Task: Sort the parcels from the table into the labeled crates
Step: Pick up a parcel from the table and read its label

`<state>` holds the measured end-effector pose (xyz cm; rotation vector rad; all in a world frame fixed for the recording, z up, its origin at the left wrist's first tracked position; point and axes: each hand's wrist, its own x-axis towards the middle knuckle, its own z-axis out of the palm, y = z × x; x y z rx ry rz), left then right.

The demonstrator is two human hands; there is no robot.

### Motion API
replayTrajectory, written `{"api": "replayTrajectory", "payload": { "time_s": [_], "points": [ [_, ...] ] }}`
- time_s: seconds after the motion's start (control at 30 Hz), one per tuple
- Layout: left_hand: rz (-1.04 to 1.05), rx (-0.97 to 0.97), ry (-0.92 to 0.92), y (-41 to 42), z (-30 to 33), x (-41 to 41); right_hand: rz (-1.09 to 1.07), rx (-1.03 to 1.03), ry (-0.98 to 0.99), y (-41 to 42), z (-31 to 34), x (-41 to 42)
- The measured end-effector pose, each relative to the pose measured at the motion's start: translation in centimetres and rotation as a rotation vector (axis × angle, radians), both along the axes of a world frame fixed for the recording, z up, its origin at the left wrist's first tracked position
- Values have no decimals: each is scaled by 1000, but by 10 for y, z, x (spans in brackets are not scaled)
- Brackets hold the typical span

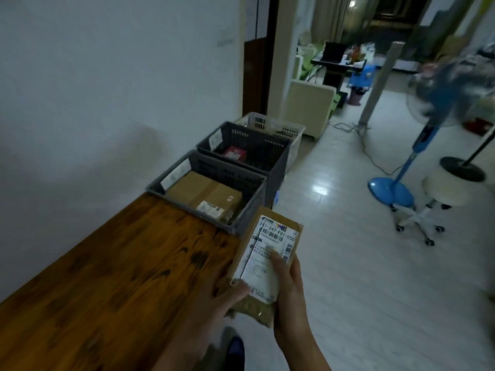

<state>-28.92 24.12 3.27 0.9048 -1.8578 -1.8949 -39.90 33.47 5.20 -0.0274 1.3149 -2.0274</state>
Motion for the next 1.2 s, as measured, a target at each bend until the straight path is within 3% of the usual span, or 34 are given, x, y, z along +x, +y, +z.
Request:
{"api": "replayTrajectory", "payload": {
  "time_s": [0.07, 0.3, 0.47, 0.63, 0.77, 1.0, 1.2],
  "points": [
    [36, 145, 17, -29, -11, -46, 75, 46, 104, -23, -6, -41],
    [-46, 369, 69, -162, -10, -192, 111, 210, 186, -122, -6, -221],
    [13, 281, 13, -226, -6, -300, 113, 229, 134, -186, -7, -340],
    [376, 232, 5, -261, -20, -407, 57, 254, 74, -256, -36, -444],
    [465, 210, 61, -288, -36, -504, 84, 260, 57, -324, -68, -541],
    [544, -51, -98, -343, -58, -627, 285, 362, 42, -414, -101, -668],
    [661, -42, -195, -406, -95, -681, 553, 471, 52, -499, -128, -734]
  ]
}}
